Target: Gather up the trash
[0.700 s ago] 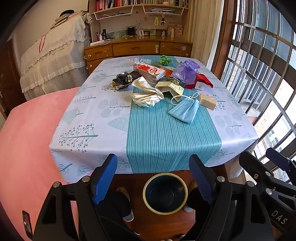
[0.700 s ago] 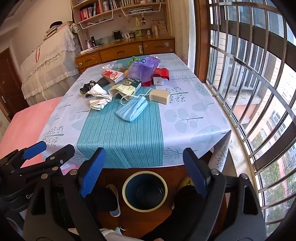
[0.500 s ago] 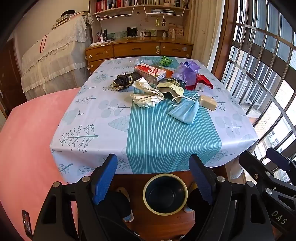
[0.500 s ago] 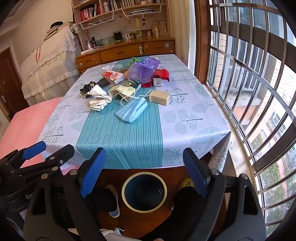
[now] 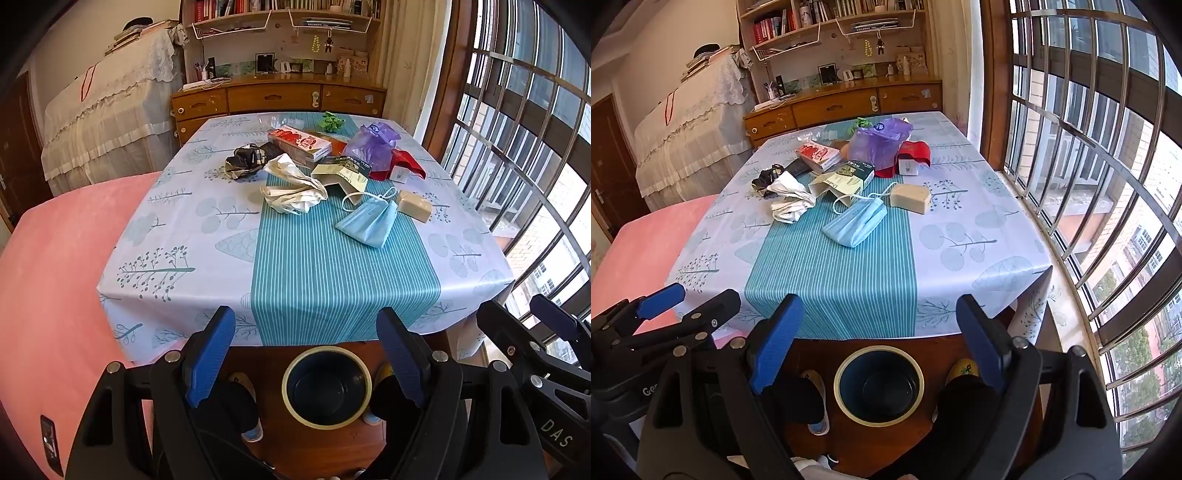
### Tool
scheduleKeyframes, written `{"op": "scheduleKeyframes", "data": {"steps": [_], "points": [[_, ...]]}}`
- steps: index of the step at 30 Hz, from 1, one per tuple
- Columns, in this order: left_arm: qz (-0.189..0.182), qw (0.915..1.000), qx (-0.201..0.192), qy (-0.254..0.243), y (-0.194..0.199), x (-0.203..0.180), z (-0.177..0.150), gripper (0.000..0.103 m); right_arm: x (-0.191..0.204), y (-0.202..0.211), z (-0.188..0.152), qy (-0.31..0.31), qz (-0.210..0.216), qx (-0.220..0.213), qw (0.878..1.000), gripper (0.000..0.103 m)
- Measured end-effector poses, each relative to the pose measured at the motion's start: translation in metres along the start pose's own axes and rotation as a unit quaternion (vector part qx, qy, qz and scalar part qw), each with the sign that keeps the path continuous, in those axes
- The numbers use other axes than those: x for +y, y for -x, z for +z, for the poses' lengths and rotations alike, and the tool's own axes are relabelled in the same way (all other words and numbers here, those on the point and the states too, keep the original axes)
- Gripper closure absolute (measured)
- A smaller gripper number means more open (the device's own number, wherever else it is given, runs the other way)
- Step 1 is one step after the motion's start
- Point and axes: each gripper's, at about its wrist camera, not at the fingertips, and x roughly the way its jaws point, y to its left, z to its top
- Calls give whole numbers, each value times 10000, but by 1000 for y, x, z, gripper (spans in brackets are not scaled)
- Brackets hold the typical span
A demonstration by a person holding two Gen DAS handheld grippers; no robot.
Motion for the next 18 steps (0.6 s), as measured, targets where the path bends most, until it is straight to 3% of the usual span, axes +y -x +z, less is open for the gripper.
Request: {"op": "scheduleKeyframes", "data": {"steps": [18], "points": [[-32,10000,-13,18,4,3,3,28,1,-1,0,-2,2,5,10000,20]]}}
